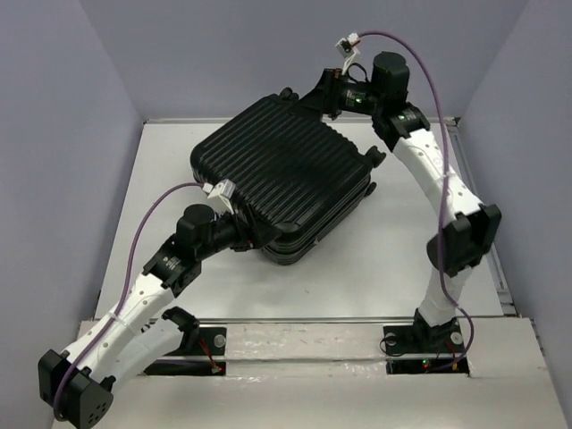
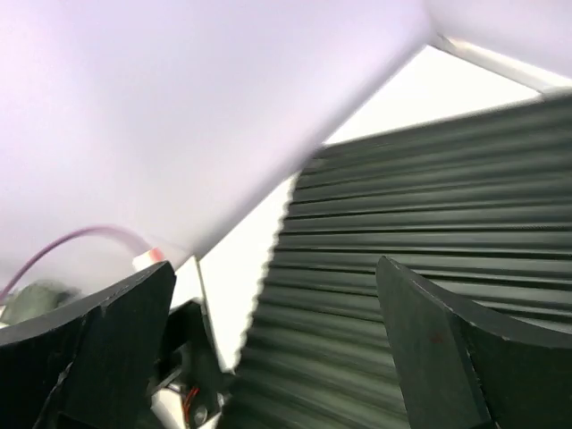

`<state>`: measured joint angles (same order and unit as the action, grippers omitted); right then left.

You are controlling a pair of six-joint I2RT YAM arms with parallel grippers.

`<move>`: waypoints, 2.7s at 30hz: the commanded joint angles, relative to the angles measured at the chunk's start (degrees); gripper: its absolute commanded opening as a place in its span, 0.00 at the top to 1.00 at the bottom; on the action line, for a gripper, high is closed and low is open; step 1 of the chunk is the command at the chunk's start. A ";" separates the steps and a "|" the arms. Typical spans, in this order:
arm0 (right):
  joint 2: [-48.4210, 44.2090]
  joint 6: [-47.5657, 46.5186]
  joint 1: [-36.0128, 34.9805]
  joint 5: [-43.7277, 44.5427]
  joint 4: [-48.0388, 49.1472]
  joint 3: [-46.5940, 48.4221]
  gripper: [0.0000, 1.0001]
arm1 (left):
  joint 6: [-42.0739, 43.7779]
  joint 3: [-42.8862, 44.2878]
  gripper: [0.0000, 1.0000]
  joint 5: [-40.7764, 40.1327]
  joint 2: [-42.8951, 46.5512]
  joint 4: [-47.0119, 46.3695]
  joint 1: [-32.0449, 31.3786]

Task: Pack the luggage

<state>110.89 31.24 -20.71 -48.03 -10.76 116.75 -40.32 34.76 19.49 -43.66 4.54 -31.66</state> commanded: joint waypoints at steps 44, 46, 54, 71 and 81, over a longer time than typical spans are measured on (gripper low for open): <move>-29.42 -13.40 -15.76 27.29 64.64 -92.67 0.64 | -2.40 -10.59 0.64 -3.14 3.94 -9.90 -1.56; -29.15 -13.14 -15.77 28.16 65.52 -92.49 0.77 | -2.31 -10.42 0.64 -3.31 2.71 -10.51 -2.09; -35.38 -13.22 -27.06 35.36 54.94 -92.32 0.93 | -3.01 -5.94 0.67 -3.40 -5.63 -18.23 -4.02; -24.07 -9.81 -56.28 72.24 49.84 -77.38 0.93 | -3.02 9.70 0.70 -5.07 -17.25 -20.01 -7.54; -14.04 -6.55 -57.43 88.65 94.88 -88.52 0.74 | -1.09 12.86 0.43 -10.87 -11.98 -9.91 -6.14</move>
<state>98.28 21.74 -74.37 41.32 59.42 32.27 -42.50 40.53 14.37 -58.46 1.96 -39.38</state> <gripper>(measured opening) 0.123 0.467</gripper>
